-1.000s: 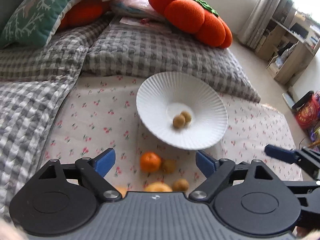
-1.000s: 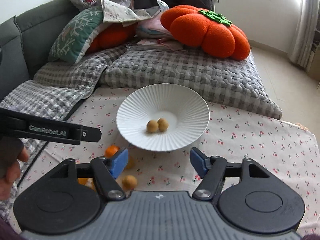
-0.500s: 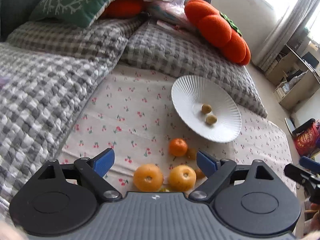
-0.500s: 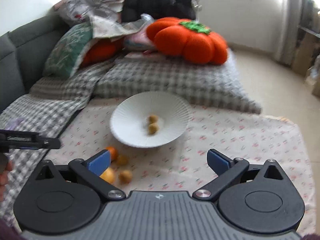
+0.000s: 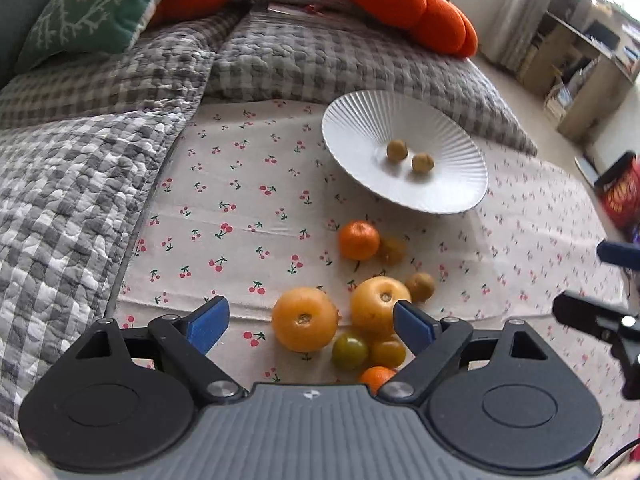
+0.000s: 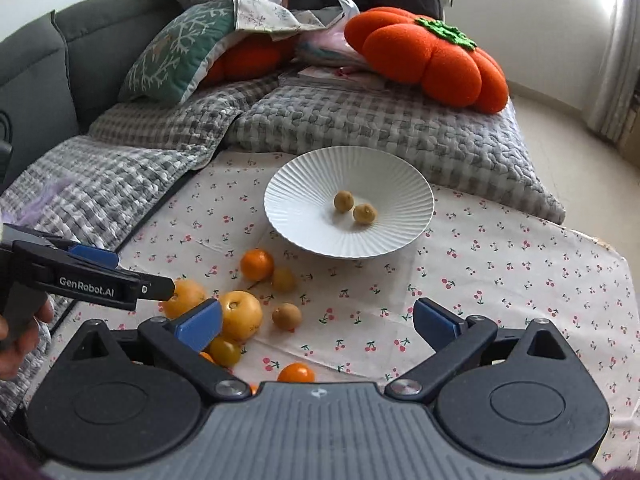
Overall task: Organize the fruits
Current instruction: 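Withdraw both tools from the bowl toward the remaining fruits, then grasp the large orange fruit with the left gripper while the right grasps the yellow pear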
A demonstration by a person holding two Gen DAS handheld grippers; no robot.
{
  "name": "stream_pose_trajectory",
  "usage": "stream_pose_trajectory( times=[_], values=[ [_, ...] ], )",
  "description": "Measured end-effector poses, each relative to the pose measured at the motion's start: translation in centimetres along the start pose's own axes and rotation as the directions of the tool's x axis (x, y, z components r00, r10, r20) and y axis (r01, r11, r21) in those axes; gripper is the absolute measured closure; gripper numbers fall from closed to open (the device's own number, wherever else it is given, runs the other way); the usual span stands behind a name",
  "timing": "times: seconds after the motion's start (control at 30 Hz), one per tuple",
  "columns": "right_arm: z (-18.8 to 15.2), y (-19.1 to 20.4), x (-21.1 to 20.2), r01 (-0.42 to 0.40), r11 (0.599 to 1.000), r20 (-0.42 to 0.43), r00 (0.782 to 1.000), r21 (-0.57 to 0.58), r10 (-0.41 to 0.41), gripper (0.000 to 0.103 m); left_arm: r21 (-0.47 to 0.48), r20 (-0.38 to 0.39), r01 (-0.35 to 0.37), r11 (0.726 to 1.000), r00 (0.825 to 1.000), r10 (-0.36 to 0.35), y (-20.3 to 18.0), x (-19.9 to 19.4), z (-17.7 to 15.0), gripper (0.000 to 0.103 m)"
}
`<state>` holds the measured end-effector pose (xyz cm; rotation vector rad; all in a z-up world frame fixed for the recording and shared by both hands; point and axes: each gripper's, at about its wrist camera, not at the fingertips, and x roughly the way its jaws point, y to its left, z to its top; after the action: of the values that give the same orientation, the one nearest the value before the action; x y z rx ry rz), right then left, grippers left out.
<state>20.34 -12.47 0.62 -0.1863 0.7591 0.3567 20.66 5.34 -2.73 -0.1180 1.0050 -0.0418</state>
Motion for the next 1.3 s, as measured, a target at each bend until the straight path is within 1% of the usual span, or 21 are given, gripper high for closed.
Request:
stream_pose_trajectory(
  times=[0.1, 0.23, 0.27, 0.33, 0.43, 0.6, 0.73, 0.87, 0.9, 0.97, 1.07, 1.17, 1.3],
  values=[
    [-0.2, -0.2, 0.5, -0.003, 1.0, -0.023, 1.0, 0.02, 0.003, 0.001, 0.005, -0.036, -0.041, 0.999, 0.999, 0.041, 0.7, 1.2, -0.1, 0.017],
    [-0.8, -0.1, 2.4, -0.011, 0.998, -0.081, 0.997, 0.062, 0.016, 0.003, -0.003, -0.072, -0.036, 0.999, 0.997, 0.036, 1.2, 2.3, -0.1, 0.021],
    [-0.8, 0.1, 2.7, -0.008, 0.998, -0.094, 0.996, 0.056, 0.013, 0.005, -0.003, -0.077, -0.031, 1.0, 0.997, 0.031, 1.2, 2.5, -0.1, 0.022],
    [-0.9, 0.5, 2.9, 0.001, 0.999, -0.093, 0.996, 0.035, 0.002, 0.005, 0.002, -0.076, -0.022, 1.0, 0.997, 0.023, 1.0, 2.8, 0.0, 0.022],
    [-0.8, 1.2, 3.1, -0.012, 1.0, -0.082, 0.997, 0.017, 0.013, 0.004, 0.012, -0.081, -0.02, 1.0, 0.997, 0.021, 0.8, 3.4, 0.1, 0.022],
    [-1.2, 2.5, 4.3, -0.015, 0.997, -0.096, 0.995, -0.079, 0.007, 0.004, 0.089, -0.129, -0.065, 0.994, 0.989, 0.076, -0.1, 5.1, -0.2, 0.022],
    [-1.2, 2.8, 4.7, -0.022, 0.995, -0.094, 0.995, -0.095, 0.013, 0.005, 0.087, -0.149, -0.059, 0.994, 0.986, 0.072, 0.2, 5.6, -0.2, 0.027],
    [-1.1, 3.3, 5.5, -0.042, 0.993, -0.1, 0.995, -0.114, 0.031, 0.007, 0.092, -0.142, -0.06, 0.994, 0.987, 0.072, 0.4, 5.7, -0.2, 0.027],
    [-1.1, 3.6, 5.8, -0.048, 0.991, -0.098, 0.995, -0.128, 0.035, 0.008, 0.095, -0.14, -0.058, 0.994, 0.988, 0.071, 0.4, 5.7, -0.1, 0.029],
    [-1.1, 4.2, 6.2, -0.061, 0.985, -0.097, 0.994, -0.159, 0.046, 0.008, 0.094, -0.142, -0.035, 0.995, 0.989, 0.048, 0.4, 5.7, -0.1, 0.04],
    [-1.3, 5.5, 6.8, -0.083, 0.969, -0.101, 0.993, -0.231, 0.061, 0.013, 0.101, -0.156, 0.003, 0.995, 0.988, 0.013, 0.2, 5.7, -0.3, 0.053],
    [-1.4, 6.4, 7.5, -0.076, 0.951, -0.1, 0.994, -0.298, 0.048, 0.016, 0.107, -0.155, 0.011, 0.994, 0.988, 0.005, 0.2, 5.8, -0.3, 0.054],
    [-1.2, 6.3, 8.1, -0.101, 0.95, -0.118, 0.991, -0.296, 0.068, 0.019, 0.079, -0.163, 0.029, 0.996, 0.987, -0.016, 0.7, 6.0, -0.1, 0.053]
  ],
)
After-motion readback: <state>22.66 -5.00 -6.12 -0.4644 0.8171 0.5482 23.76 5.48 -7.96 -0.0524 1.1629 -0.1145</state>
